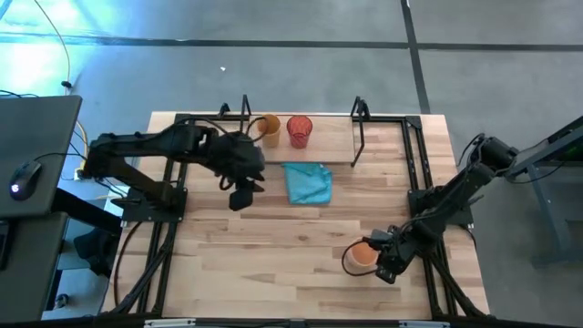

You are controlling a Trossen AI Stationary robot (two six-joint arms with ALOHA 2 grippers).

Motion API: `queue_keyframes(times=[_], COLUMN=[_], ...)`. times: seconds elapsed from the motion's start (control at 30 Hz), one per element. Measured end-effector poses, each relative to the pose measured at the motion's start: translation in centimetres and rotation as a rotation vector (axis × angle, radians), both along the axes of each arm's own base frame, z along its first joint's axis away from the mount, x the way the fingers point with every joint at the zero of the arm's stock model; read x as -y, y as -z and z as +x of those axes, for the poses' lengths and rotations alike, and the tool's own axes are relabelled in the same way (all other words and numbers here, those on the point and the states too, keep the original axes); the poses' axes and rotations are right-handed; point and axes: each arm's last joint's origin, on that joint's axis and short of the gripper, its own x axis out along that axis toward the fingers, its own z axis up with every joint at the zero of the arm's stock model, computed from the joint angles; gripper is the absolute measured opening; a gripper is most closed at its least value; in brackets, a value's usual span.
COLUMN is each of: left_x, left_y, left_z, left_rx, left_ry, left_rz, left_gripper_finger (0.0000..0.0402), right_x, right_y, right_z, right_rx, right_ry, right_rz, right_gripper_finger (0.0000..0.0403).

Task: Stack small to large cups/mugs on shelf
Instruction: Put the light orange mug on the shelf

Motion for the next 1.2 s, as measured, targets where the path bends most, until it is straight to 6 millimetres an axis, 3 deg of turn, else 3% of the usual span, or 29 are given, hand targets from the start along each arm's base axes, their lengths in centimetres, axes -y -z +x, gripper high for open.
queue_keyframes(times=[0.27, 0.63, 0.87, 1.2], left_x=[0.2, 0.0, -0.2, -0.4], left_y=[1.8, 5.4, 5.8, 5.1], left_z=[-1.6, -2.5, -4.0, -7.5], left_rx=[0.003, -0.095, -0.09, 0.051], left_ry=[-0.044, -0.092, -0.187, -0.4], left_rz=[-0.029, 0.015, 0.103, 0.205], left_gripper_finger=[0.0143, 0.0143, 0.0143, 0.0143], right_x=[0.5, 1.6, 3.5, 7.3], right_y=[-0.3, -1.6, -3.2, -6.0], right_z=[1.1, 2.6, 3.8, 6.1], right_rx=[0.025, 0.038, -0.001, 0.063], right_ry=[0.004, 0.118, 0.259, 0.561], right_rz=[0.059, 0.036, -0.03, -0.144], right_gripper_finger=[0.0022, 0.0021, 0.002, 0.002])
